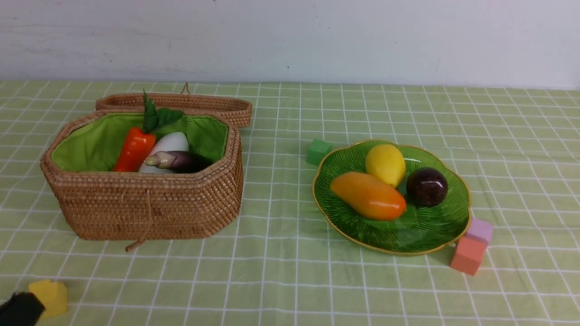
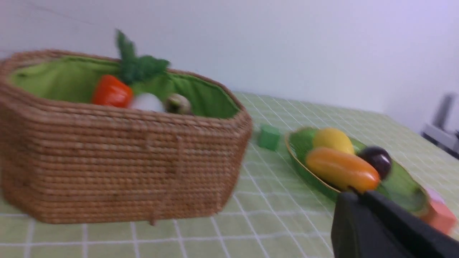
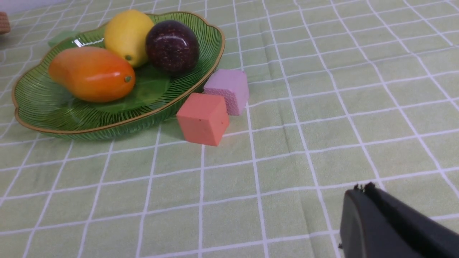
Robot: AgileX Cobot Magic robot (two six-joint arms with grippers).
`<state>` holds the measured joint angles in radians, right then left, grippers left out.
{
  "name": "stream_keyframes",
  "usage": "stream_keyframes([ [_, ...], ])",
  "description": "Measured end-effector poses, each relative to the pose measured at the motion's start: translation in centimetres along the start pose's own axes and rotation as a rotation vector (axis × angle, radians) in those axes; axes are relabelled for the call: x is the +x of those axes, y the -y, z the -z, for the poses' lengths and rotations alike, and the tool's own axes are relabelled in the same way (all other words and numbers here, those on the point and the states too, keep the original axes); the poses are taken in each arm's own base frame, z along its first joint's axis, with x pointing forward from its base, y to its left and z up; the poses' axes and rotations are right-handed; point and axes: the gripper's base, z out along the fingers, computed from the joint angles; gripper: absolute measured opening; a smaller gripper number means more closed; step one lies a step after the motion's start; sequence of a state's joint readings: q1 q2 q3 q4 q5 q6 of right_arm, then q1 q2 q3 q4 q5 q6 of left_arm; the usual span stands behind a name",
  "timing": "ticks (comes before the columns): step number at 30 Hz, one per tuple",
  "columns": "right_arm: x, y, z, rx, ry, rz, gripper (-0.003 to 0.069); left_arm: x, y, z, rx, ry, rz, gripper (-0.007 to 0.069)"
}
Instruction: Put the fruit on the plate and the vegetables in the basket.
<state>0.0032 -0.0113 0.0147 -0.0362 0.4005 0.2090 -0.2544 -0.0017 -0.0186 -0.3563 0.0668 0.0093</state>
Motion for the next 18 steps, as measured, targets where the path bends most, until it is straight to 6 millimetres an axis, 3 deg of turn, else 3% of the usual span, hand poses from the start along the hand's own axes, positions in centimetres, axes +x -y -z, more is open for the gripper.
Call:
stream_keyframes([
  [3, 0.0, 0.0, 0.0, 0.0, 0.001, 0.0, -0.0009, 1.6, -1.4, 0.0, -0.162, -0.047, 0.041, -0.0013],
  [8, 0.0, 0.0, 0.0, -0.001, 0.002, 0.0, -0.0008, 3.9, -2.1, 0.5, -0.262, -0.274, 0.066, -0.0013],
  [18, 0.0, 0.0, 0.0, 0.0, 0.002, 0.001, -0.0002, 3.9, -2.1, 0.5, -0.246, -0.276, 0.074, -0.0013],
])
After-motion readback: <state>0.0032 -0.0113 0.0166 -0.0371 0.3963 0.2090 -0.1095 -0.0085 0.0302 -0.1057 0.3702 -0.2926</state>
